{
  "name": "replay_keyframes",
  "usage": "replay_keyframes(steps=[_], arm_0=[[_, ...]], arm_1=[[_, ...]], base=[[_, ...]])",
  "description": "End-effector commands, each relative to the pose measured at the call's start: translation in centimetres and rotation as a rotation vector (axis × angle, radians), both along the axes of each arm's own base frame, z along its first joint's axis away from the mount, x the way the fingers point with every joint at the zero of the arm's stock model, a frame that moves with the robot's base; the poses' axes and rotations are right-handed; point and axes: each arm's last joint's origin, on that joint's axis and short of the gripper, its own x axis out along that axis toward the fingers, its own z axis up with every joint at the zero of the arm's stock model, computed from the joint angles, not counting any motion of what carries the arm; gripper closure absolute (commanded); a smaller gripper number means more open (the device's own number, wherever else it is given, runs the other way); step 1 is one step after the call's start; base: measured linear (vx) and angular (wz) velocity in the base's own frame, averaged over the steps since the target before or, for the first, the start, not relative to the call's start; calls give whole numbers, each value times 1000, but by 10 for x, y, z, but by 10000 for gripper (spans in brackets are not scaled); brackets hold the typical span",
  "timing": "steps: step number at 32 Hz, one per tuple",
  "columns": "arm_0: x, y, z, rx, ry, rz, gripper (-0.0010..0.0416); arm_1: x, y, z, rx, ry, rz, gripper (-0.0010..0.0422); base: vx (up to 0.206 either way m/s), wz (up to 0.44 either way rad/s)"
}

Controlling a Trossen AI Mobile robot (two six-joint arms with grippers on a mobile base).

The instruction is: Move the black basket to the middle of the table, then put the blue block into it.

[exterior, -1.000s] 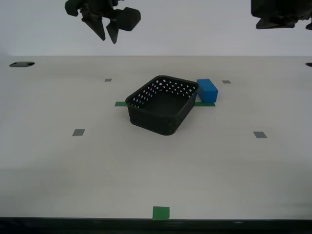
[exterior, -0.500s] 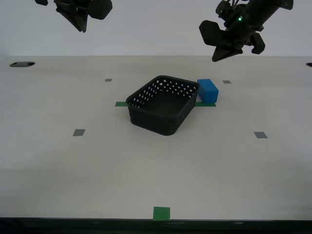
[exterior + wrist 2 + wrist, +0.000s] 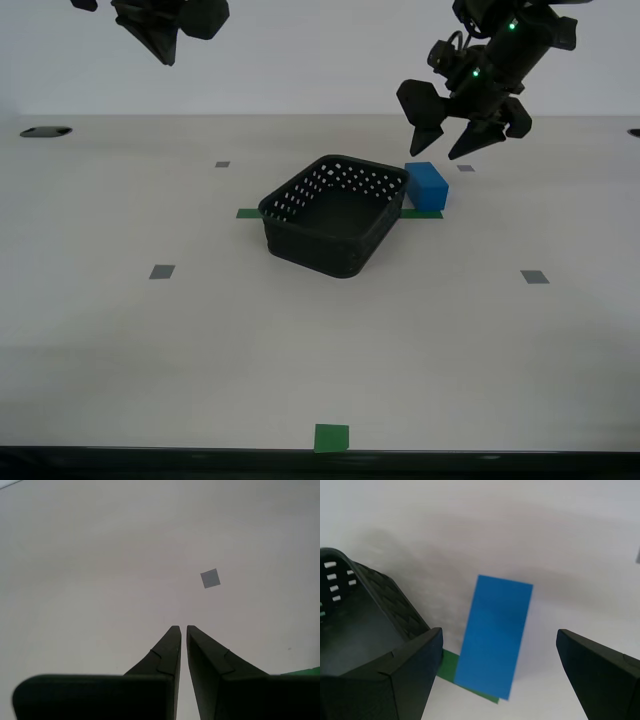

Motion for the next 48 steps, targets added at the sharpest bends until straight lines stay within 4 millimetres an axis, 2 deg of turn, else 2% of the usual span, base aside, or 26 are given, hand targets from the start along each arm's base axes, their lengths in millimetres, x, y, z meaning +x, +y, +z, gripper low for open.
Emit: replay_keyframes(steps=[1,4,10,13,18,21,24,25,26,27,28,29,35,36,37,41,42,45,46,48], arm_0=[[5,10,-10,-7,23,13,104],[9,15,-18,-14,41,19,106],[9,15,-19,-41,36,4,94],[7,15,-36,-59,80,7,105],[5,17,-53,-78,133,14,97],[5,17,-53,-77,132,13,130],[8,18,-48,-61,128,-14,265],[9,19,-48,-59,125,-15,290],[11,20,-45,-55,116,-17,358],[13,20,-43,-50,110,-21,402],[14,21,-41,-48,105,-22,414],[18,22,-35,-40,90,-28,399],[27,25,-5,-49,110,-15,408],[30,27,14,-67,136,9,407],[31,28,25,-77,152,46,407],[26,33,52,16,207,127,407],[20,36,64,89,207,167,407],[-1,47,81,106,202,221,407],[-4,50,83,105,200,231,407],[-27,68,80,118,232,312,407]], arm_1=[[0,0,1,-1,1,-4,399],[-1,0,0,1,8,-6,399],[-1,1,0,7,15,-18,399],[-1,0,0,-1,17,-23,399],[-1,0,0,-15,21,-30,399],[-1,0,0,-15,20,-31,399],[-1,0,0,-15,20,-31,399],[-1,0,0,-15,20,-31,399],[-1,0,0,-15,20,-31,399],[-1,0,0,-15,20,-31,399],[-1,0,0,-15,21,-31,399],[-1,0,0,-15,21,-32,399],[-1,0,0,-13,21,-33,399],[-1,0,0,-6,20,-43,399],[-1,1,0,-3,20,-50,399],[0,1,1,6,4,-56,399],[1,2,1,5,-3,-53,399],[2,4,1,8,-10,-56,399],[2,4,1,8,-11,-56,399],[3,5,2,7,-17,-53,399]], base=[[0,0],[0,0],[0,0],[0,0],[0,0],[0,0],[0,0],[0,0],[0,0],[0,0],[0,0],[0,0],[0,0],[0,0],[0,0],[0,0],[0,0],[0,0],[0,0],[0,0]])
